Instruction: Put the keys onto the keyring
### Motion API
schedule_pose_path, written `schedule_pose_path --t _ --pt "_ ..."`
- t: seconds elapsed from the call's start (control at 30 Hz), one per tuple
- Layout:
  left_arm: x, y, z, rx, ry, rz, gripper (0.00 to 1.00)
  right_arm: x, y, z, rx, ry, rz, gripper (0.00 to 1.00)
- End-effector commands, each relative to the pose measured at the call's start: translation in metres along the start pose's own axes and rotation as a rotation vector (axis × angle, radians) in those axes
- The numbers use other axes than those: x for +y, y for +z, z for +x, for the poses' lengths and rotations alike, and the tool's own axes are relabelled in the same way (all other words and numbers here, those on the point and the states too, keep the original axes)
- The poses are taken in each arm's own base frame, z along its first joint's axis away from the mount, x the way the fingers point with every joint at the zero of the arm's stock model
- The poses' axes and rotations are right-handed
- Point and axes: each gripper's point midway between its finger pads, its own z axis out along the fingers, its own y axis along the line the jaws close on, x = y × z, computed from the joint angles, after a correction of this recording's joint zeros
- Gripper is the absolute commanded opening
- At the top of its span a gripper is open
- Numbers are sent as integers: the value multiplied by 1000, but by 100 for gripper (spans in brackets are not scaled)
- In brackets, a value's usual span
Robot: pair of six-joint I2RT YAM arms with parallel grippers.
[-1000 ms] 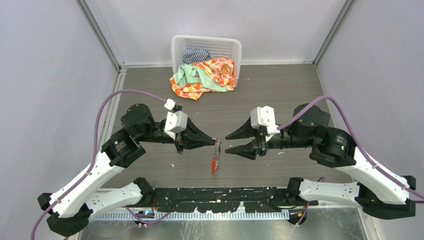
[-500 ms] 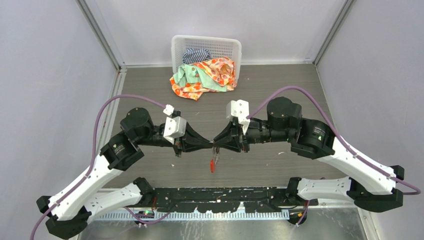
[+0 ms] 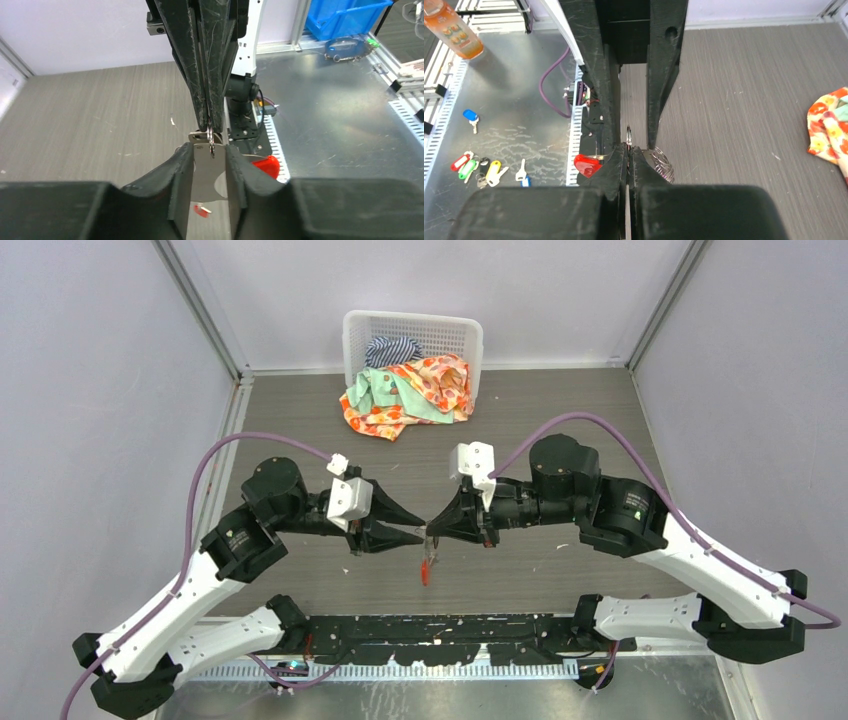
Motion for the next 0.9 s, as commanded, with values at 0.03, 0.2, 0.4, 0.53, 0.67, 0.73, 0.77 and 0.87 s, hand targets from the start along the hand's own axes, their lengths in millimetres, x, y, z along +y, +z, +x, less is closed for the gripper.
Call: schedule_pose_path --t 0.03,0.2,0.4,0.53,0.67,0.73,0.77,0.87 --pt "-4 -7 3 42 107 29 41 0 -1 -7 37 36 0 1" --pt "-8 -13 6 96 195 66 41 0 1 2 91 53 -4 1" --pt "-5 -15 1 129 243 73 37 -3 3 6 144 57 -2 1" --pt "-8 -13 8 146 221 103 36 -4 6 6 157 63 -2 1" --pt "1 -10 10 163 223 82 35 -5 8 6 176 69 -6 1" --pt "5 -8 10 170 228 71 35 -5 9 7 183 72 -9 1" --pt "7 -7 9 171 228 69 35 -5 10 8 188 74 -10 1" --pt "8 -5 5 167 231 70 31 -6 11 10 204 78 -11 1"
